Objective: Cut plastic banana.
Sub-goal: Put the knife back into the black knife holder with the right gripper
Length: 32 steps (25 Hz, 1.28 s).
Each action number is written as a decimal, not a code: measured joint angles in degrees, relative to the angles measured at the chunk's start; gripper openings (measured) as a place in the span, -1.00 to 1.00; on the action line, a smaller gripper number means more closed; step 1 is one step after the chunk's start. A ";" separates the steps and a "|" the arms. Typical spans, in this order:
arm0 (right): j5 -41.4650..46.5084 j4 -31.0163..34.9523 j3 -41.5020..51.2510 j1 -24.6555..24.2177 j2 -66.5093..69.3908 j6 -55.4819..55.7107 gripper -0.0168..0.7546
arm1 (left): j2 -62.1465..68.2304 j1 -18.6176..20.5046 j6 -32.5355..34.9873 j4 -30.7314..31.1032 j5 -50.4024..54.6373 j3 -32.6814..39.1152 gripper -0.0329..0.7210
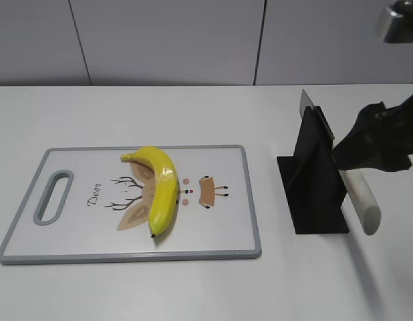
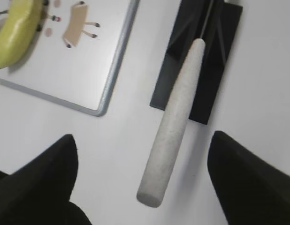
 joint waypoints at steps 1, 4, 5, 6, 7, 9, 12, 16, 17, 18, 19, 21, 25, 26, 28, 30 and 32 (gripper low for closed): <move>0.29 1.26 0.20 0.00 -2.32 -1.98 0.75 | 0.00 0.00 0.00 0.00 0.00 0.00 -0.30; 0.74 4.31 2.97 0.00 -10.20 -7.74 0.74 | 0.00 0.00 0.00 0.00 0.00 0.00 -0.30; 0.66 4.64 4.29 0.00 -13.47 -8.95 0.74 | 0.00 0.00 0.00 0.00 0.00 0.00 -0.30; 0.57 4.79 6.15 0.00 -16.80 -10.20 0.73 | 0.00 0.00 0.00 0.00 0.00 0.00 -0.30; 0.43 4.72 8.16 0.00 -19.55 -10.96 0.72 | 0.00 0.00 0.00 0.00 0.00 0.00 -0.30; 0.39 3.62 11.76 0.00 -26.03 -11.69 0.72 | 0.00 0.00 0.00 0.00 0.00 0.00 -0.30; 0.80 0.67 16.06 0.00 -34.87 -11.89 0.69 | 0.00 0.00 0.00 0.00 0.00 0.00 -0.30; 2.79 -0.62 19.29 0.00 -44.96 -11.89 0.68 | 0.00 0.00 0.00 -0.06 0.00 0.00 -0.30; 3.26 -0.76 20.06 0.00 -46.89 -11.89 0.68 | 0.00 0.00 0.00 -0.06 0.00 0.00 -0.30; 3.56 -0.76 20.92 0.00 -49.06 -11.89 0.67 | 0.00 0.00 0.00 -0.06 0.00 0.00 -0.30; 3.86 -0.71 21.74 0.00 -51.16 -11.89 0.66 | 0.00 0.00 0.00 -0.06 0.00 0.00 -0.30; 4.46 -0.48 23.74 0.00 -54.70 -11.89 0.64 | 0.00 0.00 0.00 -0.06 0.00 0.00 -0.30; 5.37 -0.42 24.54 0.00 -60.87 -11.89 0.60 | 0.00 0.00 0.00 -0.06 0.00 0.00 -0.30; 5.94 -0.42 24.55 0.00 -62.25 -11.89 0.59 | 0.00 0.00 0.00 -0.06 0.00 0.00 -0.30; 7.48 -0.42 25.18 0.00 -64.63 -11.89 0.58 | 0.00 0.00 0.00 -0.06 0.00 0.00 -0.29; 8.65 -0.82 25.81 0.00 -67.00 -11.89 0.58 | 0.00 0.00 0.00 -0.06 0.00 0.00 -0.29; 8.93 -1.11 25.86 0.00 -68.22 -11.89 0.58 | 0.00 0.00 0.00 -0.06 0.00 0.00 -0.29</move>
